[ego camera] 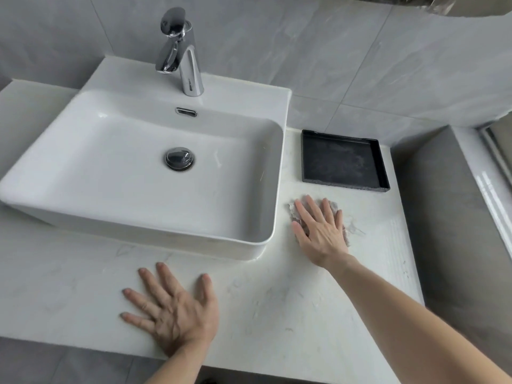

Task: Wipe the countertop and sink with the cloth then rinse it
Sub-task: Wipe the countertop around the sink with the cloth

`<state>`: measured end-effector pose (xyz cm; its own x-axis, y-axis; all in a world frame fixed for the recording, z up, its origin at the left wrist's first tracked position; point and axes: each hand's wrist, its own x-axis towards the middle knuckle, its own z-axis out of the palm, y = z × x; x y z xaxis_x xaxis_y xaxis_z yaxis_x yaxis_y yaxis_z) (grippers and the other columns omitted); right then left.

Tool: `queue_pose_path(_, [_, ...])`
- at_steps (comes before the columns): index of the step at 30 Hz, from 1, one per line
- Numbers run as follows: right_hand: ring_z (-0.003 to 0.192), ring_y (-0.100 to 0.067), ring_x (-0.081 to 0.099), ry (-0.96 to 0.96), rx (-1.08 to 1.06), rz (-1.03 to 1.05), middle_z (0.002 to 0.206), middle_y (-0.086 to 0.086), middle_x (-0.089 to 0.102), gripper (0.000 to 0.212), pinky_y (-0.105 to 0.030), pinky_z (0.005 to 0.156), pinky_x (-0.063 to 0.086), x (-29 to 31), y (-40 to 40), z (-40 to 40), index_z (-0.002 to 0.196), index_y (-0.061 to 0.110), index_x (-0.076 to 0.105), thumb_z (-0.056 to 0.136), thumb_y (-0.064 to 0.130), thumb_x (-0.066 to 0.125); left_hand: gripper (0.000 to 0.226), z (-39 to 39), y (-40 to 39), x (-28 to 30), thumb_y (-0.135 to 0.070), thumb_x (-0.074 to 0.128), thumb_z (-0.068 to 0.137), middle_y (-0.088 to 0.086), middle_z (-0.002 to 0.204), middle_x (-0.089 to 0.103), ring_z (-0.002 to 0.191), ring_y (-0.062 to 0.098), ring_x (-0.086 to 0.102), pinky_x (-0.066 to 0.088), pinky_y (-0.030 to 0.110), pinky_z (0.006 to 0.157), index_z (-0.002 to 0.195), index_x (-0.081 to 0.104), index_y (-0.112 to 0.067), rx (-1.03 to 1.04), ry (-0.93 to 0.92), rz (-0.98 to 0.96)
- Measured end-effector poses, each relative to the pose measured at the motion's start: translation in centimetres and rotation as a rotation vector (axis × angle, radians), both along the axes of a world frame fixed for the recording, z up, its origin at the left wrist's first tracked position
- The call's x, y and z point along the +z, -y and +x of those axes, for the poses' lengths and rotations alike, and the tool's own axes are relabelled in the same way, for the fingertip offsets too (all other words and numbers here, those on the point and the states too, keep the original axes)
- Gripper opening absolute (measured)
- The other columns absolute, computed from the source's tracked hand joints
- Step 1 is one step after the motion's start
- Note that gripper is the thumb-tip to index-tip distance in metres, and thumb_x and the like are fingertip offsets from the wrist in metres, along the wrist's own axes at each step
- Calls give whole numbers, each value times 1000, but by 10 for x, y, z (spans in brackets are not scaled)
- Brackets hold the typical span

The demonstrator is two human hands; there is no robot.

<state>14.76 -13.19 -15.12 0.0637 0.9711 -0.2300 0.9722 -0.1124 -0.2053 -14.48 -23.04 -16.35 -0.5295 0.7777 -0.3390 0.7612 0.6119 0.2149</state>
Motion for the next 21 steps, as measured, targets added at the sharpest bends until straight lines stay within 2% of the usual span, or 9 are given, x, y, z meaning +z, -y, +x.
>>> queue_pose_path(3, [158, -25, -16, -22, 7, 28, 172, 14, -8, 65, -56, 125, -14, -7, -10, -7, 163, 40, 1, 104, 56, 21, 98, 0, 1, -8, -74, 24, 83, 8, 171, -5, 153, 41, -16, -9, 66, 119, 163, 10, -19, 6, -56, 24])
queue_pose_path(7, [159, -19, -13, -61, 10, 84, 172, 13, -8, 65, -49, 127, -11, -13, -8, 3, 164, 37, 3, 104, 51, 23, 96, 0, 3, -16, -74, 24, 86, 8, 171, -8, 153, 41, -16, -9, 66, 119, 163, 6, -19, -10, -129, 48])
queue_pose_path(15, [160, -24, -4, 24, -346, 73, 174, 2, 0, 61, -51, 128, -3, -8, 12, 111, 165, 28, 6, 107, 43, 16, 97, 1, 3, -16, -74, 30, 88, 8, 170, -9, 153, 42, -17, -10, 66, 119, 163, 3, -19, -13, -171, 64])
queue_pose_path(18, [160, -25, -2, -24, -428, 111, 174, -1, 3, 59, -49, 129, -4, -11, 8, 105, 165, 22, 10, 108, 33, 18, 97, 1, 3, -14, -75, 27, 88, 8, 170, -10, 153, 42, -17, -9, 66, 119, 163, 2, -19, -11, -176, 48])
queue_pose_path(21, [160, -25, 5, -124, -375, 214, 173, -5, 13, 54, -45, 130, 3, -9, -6, 77, 163, 13, 21, 110, 23, 19, 97, 2, 3, -10, -76, 20, 86, 8, 170, -9, 153, 42, -16, -10, 66, 119, 163, 4, -19, -7, -181, 41])
